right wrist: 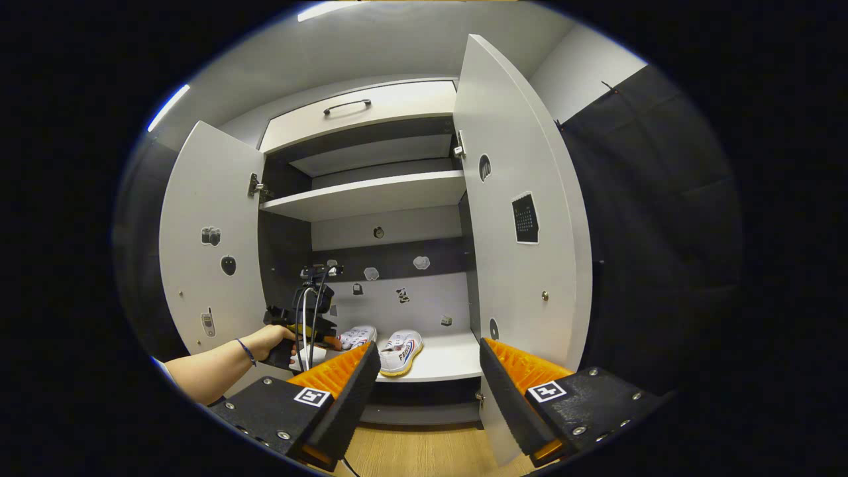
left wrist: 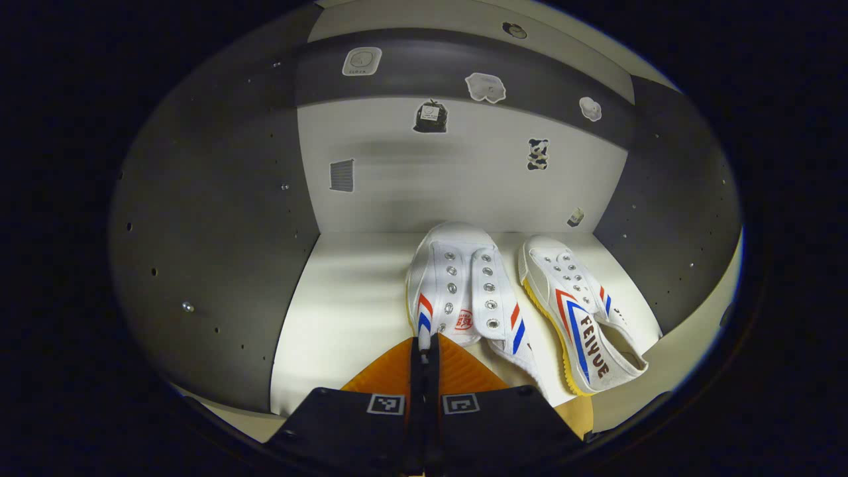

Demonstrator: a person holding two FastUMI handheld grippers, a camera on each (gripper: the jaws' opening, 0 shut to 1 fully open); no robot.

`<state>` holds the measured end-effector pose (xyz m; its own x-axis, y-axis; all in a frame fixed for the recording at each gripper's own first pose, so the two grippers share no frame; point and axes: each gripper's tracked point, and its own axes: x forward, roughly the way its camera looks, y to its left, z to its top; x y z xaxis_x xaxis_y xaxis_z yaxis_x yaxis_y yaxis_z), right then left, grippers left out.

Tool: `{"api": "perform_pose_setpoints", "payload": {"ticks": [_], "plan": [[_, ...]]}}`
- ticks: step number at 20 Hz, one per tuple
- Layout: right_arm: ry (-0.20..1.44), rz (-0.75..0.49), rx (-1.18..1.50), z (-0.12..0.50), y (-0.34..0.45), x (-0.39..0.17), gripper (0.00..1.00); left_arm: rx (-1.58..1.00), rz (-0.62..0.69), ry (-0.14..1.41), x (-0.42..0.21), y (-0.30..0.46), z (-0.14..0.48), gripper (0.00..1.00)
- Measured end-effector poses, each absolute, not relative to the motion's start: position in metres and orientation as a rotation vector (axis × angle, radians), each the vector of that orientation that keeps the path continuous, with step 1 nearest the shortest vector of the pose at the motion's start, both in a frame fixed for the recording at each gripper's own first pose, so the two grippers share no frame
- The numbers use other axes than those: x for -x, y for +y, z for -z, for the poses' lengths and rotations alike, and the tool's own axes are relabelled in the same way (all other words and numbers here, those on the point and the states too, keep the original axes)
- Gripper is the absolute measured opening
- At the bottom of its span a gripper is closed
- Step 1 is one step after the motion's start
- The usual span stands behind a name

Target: Grab one shoe with the right hand and put it into the shoe cabinet, grab the other shoe with the left hand and put it into the shoe cabinet; then close the right door with the right hand and the left door with the left hand.

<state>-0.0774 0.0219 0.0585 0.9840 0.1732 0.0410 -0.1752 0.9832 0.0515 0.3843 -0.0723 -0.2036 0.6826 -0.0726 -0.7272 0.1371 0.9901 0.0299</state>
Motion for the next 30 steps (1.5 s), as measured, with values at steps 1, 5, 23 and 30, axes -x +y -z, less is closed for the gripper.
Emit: {"api": "perform_pose_setpoints", "payload": {"ticks": [1,5,23,30], "plan": [[-0.037,-0.175,-0.053,-0.058,0.022,0.078,0.93,-0.091,0.117,0.812,-0.383,-0.071,0.204,0.07],[-0.025,-0.176,-0.053,-0.055,0.020,0.082,0.93,-0.070,0.105,0.773,-0.384,-0.070,0.197,0.18],[-0.059,0.040,0.015,-0.062,-0.111,0.127,0.93,-0.103,0.176,0.251,-0.217,-0.099,0.007,0.70],[-0.001,0.131,0.006,-0.019,-0.172,0.123,0.93,-0.077,0.175,0.125,-0.127,-0.094,-0.036,0.77]]}}
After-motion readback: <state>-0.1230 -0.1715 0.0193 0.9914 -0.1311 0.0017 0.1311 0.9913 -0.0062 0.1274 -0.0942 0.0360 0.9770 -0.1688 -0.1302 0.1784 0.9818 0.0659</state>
